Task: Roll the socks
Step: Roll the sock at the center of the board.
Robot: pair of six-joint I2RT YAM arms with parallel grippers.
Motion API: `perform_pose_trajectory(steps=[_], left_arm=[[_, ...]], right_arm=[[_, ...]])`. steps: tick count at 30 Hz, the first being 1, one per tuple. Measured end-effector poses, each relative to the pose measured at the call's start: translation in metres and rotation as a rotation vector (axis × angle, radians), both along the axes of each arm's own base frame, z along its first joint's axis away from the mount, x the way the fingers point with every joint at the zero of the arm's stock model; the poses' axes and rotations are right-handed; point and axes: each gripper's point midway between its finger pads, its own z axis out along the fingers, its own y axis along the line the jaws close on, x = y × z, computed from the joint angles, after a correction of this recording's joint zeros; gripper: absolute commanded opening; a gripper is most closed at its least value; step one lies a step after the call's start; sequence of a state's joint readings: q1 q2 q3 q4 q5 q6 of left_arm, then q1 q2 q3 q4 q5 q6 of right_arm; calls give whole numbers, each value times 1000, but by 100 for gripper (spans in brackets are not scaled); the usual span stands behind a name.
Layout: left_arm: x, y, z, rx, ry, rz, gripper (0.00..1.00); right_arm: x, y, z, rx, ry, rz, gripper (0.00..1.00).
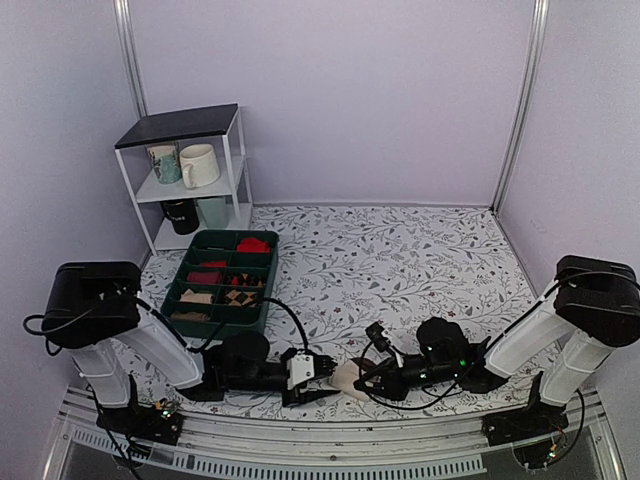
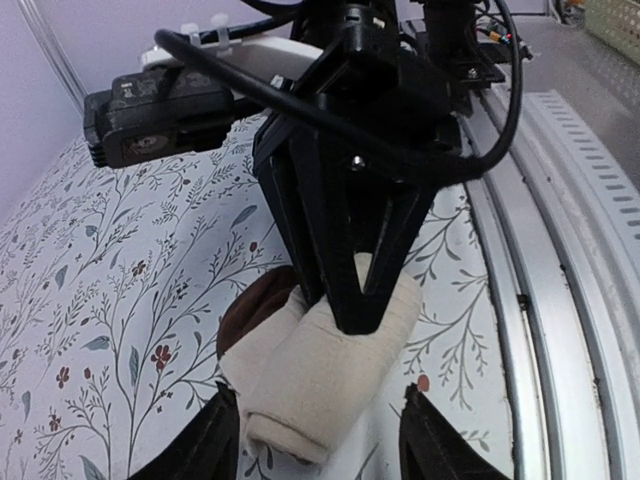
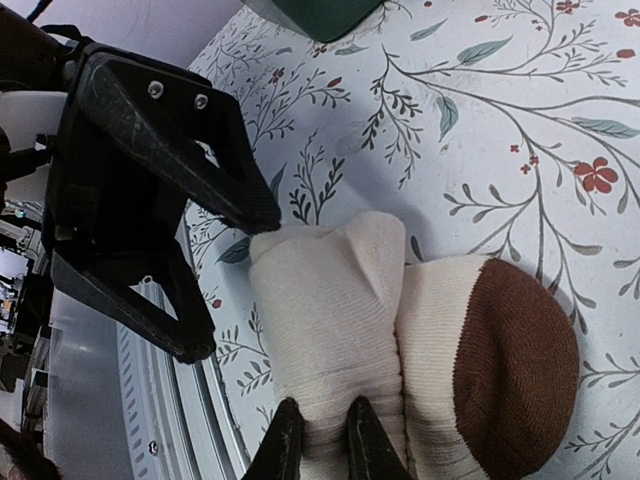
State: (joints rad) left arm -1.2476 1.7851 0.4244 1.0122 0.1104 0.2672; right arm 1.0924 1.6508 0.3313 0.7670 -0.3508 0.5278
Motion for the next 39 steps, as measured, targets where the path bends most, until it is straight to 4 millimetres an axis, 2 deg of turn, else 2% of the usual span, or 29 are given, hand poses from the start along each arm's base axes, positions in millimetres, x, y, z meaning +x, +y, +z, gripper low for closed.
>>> perform_pose_trajectory(steps=[5,9,14,16,20,26,27,28,31,32,37,39], left_arm=[[2,-7,-13,27,4,-2,55],[5,-11,-16,29,6,-2,54],[6,-12,-17,33,12,-6,37],[8,-13,-17,35,21,-10,35],[8,-17,-18,44,45,-24,47],[5,-22,-28,82,75,-43,49],[5,-22,-28,84,77,-44,46],[6,-22,-29,89,79,-44,40],[7,-23,-31,106,86,-46,6],[7,-24,-32,111,90,-52,0],[6,-27,-31,123,116,-85,0],[6,-29,-32,136,132,-91,0]], right_arm=[[0,-1,0,2,-1,0,4],[0,0,0,5,0,2,4],[0,0,0,5,0,3,4],[-1,0,-1,5,2,4,4],[0,-1,0,8,9,4,4],[-1,-1,0,8,13,5,4],[-1,-1,0,9,14,5,4],[-1,-1,0,9,15,6,4],[-1,-1,0,9,17,8,4],[0,-1,-1,9,17,7,4],[2,-4,-2,7,25,2,6],[3,-6,-2,2,32,1,18]])
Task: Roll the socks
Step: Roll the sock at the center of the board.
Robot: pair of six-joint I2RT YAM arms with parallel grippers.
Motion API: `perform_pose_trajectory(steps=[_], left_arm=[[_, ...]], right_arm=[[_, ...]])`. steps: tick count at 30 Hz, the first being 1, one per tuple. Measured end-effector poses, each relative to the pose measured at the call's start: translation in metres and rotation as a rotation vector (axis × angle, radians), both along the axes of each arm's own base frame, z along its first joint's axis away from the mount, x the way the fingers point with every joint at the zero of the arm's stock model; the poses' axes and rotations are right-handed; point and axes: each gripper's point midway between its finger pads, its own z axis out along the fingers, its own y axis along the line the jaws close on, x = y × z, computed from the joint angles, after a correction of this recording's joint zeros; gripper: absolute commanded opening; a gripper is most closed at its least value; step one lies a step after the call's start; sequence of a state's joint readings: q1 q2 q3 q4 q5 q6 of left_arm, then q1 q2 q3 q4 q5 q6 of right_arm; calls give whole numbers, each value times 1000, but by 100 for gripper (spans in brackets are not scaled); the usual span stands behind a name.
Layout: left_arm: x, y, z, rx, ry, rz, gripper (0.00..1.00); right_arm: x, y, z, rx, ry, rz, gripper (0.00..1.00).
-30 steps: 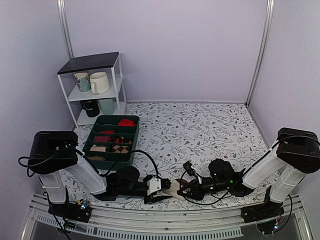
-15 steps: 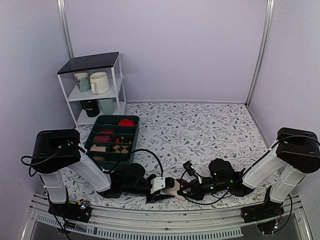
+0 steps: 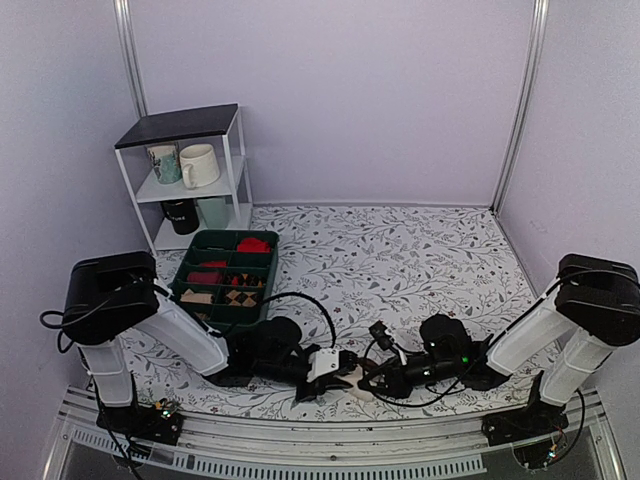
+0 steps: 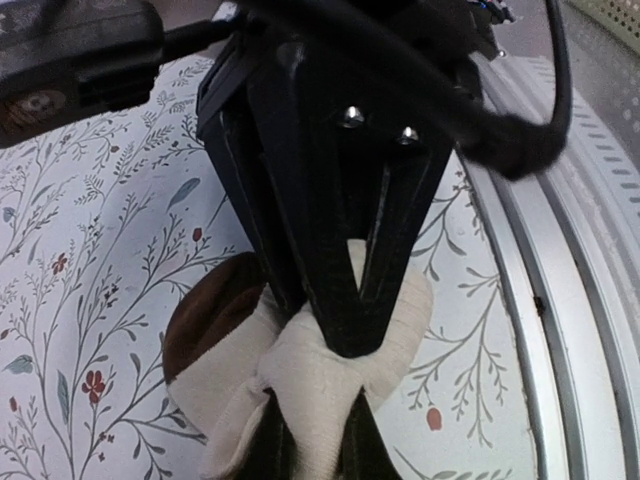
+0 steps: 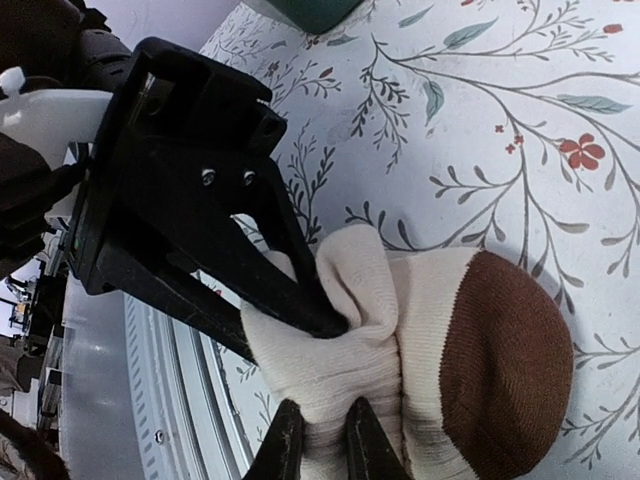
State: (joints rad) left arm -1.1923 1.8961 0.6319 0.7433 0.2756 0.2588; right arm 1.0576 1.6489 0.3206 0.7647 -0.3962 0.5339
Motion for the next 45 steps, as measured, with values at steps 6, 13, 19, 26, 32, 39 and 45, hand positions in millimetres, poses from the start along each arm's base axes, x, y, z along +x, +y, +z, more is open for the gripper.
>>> perform_pose_trajectory(steps=[6,13,19,26,32,39,45], left_arm=[[4,-20,-2,84,97,0,0],[3,-35,-6,122,213,-5,0],[7,-32,-9,126,307,-4,0],[7,-32,-9,124,339,-2,0],[7,-32,-9,124,345,2,0],[7,-31,-9,124,351,8,0],[7,-30,-10,119,354,12,0]], right_arm=[[7,-13,5,-76,-12,-37,42],[18,-41,24,-161,-91,-134,47],[22,-56,32,-152,-142,-207,49],[28,-76,11,-247,-50,-366,61],[29,-80,3,-276,40,-443,61],[34,-65,4,-286,68,-438,49],[33,-49,-5,-297,102,-395,24]])
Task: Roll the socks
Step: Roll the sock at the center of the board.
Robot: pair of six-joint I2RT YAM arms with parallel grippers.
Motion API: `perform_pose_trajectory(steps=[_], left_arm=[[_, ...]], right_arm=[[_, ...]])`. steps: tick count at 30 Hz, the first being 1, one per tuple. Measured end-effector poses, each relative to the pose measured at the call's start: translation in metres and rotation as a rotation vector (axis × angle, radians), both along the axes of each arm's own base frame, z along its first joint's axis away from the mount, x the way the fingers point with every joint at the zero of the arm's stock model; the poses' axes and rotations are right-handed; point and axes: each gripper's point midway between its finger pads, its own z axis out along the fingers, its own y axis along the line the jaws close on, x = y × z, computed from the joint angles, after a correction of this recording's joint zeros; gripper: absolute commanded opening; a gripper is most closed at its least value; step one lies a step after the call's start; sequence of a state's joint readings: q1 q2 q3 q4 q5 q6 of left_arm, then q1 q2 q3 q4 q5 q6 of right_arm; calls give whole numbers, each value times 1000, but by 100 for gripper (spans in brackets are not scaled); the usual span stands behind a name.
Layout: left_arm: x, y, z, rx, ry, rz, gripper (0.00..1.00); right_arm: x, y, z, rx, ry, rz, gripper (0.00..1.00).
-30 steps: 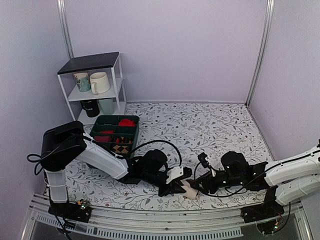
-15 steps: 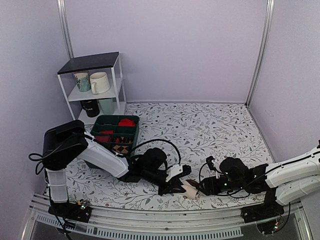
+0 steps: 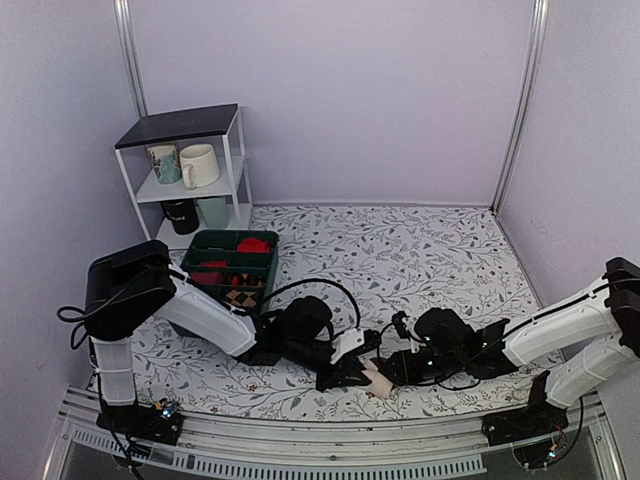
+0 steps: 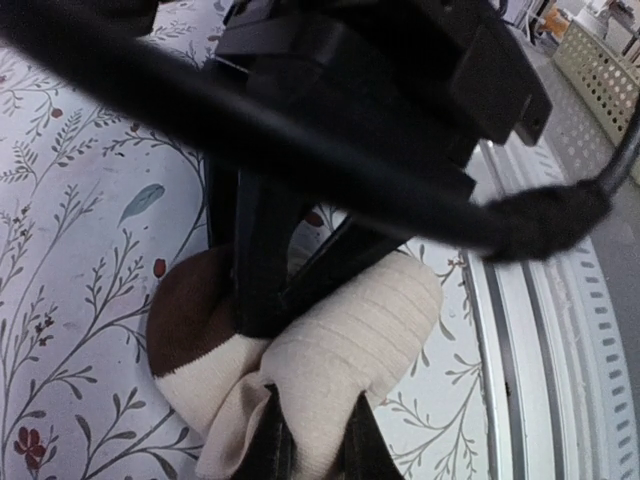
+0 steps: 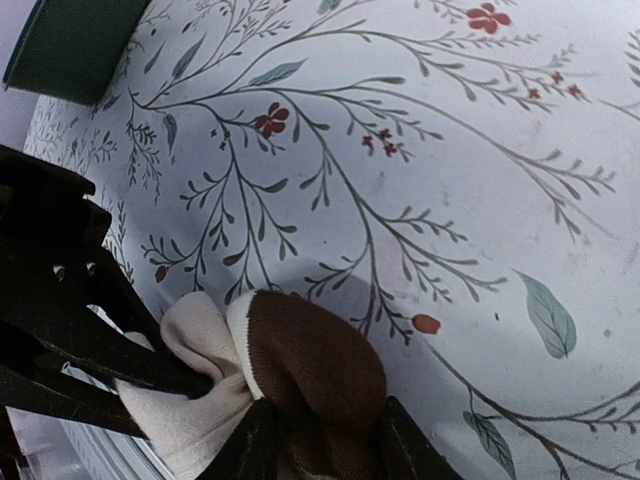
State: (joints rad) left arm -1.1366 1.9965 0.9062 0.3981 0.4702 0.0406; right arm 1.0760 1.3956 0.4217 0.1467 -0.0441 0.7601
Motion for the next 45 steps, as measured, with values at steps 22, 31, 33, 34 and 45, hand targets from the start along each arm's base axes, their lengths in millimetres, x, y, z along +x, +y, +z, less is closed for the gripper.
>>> perform_pose_trajectory(steps=[22,31,33,34,45], left_arm=[[20,53,4,74,116,389,0],[25,45,3,118,105,414,0],[27,39,4,119,97,408,0],[28,38,3,120,97,407,0],[27,39,2,128,97,405,0]], right_arm=[[45,58,1,60,-11,269,0],[50,72,-2,88,-29,359,37],[56,72,1,98,-58,350,44],[58,70,2,98,-64,340,47],[59,20,51,97,-279,298,55]])
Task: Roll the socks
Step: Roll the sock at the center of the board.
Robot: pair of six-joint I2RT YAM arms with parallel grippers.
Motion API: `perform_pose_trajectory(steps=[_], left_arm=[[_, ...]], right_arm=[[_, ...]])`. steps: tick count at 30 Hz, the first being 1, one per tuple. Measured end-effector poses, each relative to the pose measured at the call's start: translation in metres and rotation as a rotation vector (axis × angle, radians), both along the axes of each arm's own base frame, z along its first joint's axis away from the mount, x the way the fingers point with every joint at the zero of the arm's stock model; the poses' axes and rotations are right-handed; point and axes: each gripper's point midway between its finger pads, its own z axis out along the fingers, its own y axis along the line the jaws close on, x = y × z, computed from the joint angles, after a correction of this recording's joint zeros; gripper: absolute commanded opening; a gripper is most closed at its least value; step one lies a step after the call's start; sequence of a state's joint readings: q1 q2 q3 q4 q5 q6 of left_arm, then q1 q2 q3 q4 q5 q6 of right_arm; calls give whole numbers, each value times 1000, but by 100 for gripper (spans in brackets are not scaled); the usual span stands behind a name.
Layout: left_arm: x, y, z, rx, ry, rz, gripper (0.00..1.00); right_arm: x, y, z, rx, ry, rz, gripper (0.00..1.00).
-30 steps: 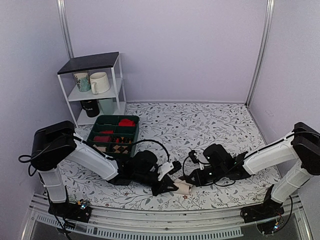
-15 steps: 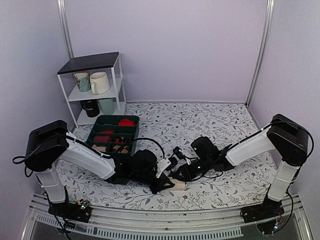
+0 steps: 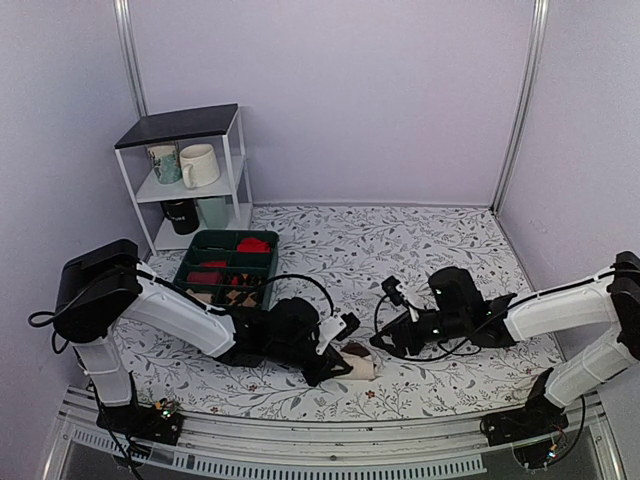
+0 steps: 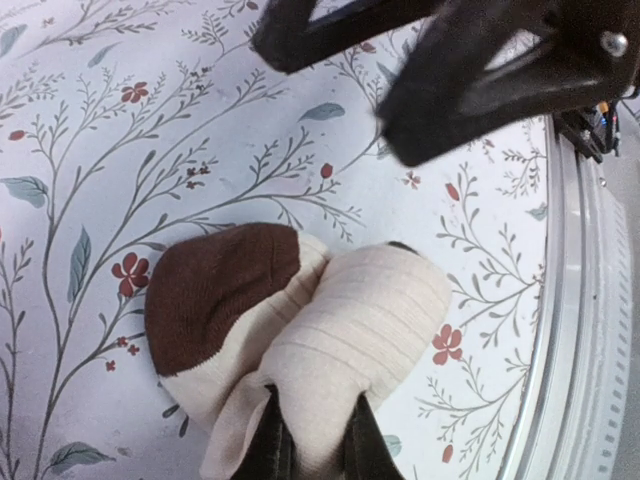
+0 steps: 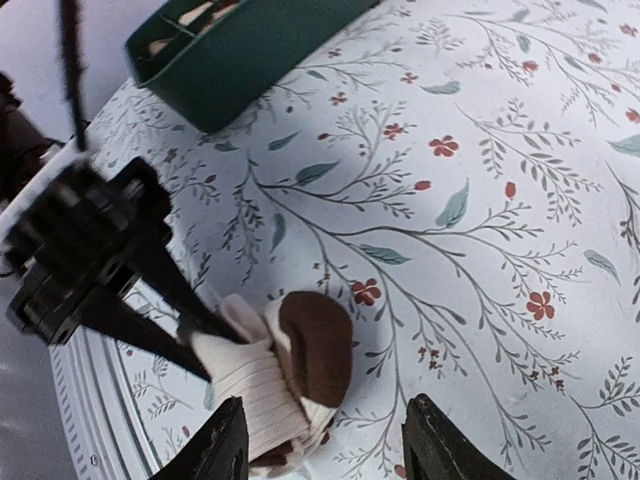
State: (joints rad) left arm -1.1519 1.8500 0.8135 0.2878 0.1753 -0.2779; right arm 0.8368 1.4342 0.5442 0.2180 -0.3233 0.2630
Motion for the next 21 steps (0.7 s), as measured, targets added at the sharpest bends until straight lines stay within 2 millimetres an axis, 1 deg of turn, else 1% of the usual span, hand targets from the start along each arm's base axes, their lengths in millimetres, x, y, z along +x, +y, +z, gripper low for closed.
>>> perform_pose_trajectory(steps=[2,3,5,8,10,14,18,21], left_arm=[[0,0,-3,9,3,-1,0],[0,0,-5,11,4,-2,0],[0,-2,-5,11,5,-4,0],[1,-4,-5,9,5,-8,0],[1,-5,-6,9,5,-9,0],[1,-5,-6,9,5,-9,0],[1,-5,-6,9,6,-10,0],[1,-5,-6,9,5,-10,0]], right_arm=[[-11,-4,6,28,-38,49,56],[-18,-7,5,36,-52,75,57],[-32,-12,-3,39,-70,124,57],[-47,-17,-14,33,-88,185,58],[-48,-14,-11,45,-119,211,58],[-45,-3,-1,86,-182,254,58],[-49,8,-5,96,-189,300,58],[-54,17,-12,90,-184,331,58]])
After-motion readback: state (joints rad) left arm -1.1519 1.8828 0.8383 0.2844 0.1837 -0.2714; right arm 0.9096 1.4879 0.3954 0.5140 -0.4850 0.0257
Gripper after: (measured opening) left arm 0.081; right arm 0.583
